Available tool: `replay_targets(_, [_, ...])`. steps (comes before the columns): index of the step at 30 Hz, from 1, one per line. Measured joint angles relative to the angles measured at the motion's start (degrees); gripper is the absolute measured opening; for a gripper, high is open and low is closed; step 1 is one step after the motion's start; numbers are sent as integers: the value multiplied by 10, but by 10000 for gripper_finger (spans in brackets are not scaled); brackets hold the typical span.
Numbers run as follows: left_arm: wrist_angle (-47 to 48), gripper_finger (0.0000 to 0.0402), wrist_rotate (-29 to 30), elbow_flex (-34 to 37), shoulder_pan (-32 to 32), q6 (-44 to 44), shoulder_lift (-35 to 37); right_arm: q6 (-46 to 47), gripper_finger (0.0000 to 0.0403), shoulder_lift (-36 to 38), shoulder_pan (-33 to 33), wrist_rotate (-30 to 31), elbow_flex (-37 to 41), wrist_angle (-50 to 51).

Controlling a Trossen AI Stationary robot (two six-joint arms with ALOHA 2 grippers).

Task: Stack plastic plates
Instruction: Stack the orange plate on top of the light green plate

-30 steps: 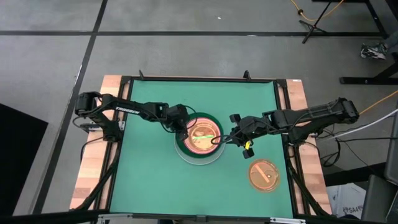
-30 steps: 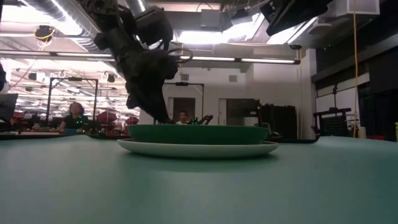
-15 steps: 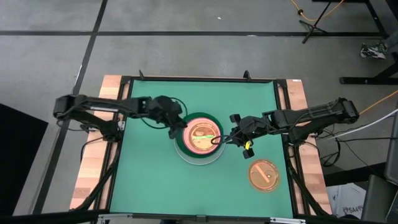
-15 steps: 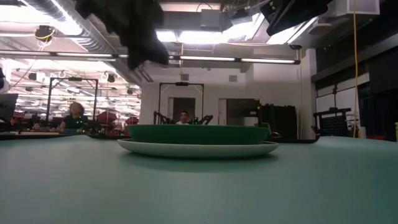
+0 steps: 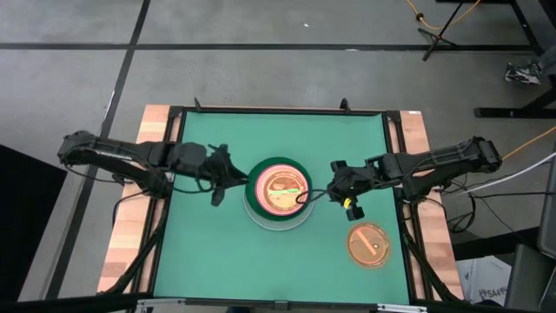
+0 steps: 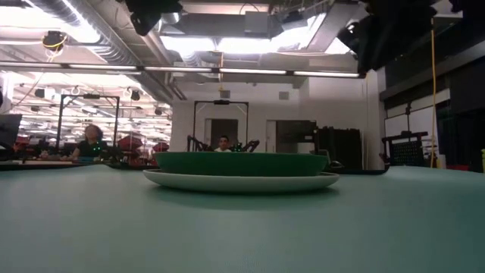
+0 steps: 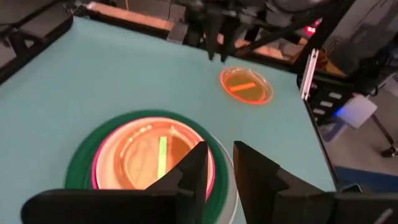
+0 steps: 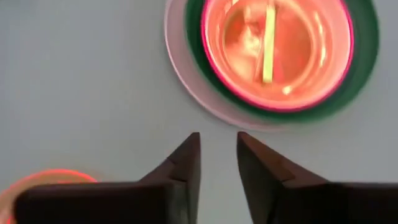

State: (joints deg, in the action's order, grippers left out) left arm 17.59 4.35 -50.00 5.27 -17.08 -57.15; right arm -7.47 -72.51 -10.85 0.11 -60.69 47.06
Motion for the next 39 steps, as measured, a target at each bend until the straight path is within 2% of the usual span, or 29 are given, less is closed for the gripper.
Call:
replay_targets(6, [9, 70, 26, 0, 51, -3, -9, 16, 152, 0, 0, 43, 0, 73])
replay_targets(11, [10, 70, 48, 0, 79, -3, -17, 16, 169, 0, 0, 47, 12, 102])
replay_targets(21, [10, 70, 87, 0, 110, -4, -17, 14, 170, 0, -1, -87, 124, 72])
replay_targets(30, [10, 70, 87, 0, 111, -4, -17, 15, 170, 0, -1, -181, 237, -61])
replay_targets(34, [10, 70, 87, 0, 111, -5, -17, 14, 170, 0, -1, -211, 263, -94])
replay_targets(39, [10, 70, 87, 0, 111, -5, -17, 12, 170, 0, -1, -213, 282, -97])
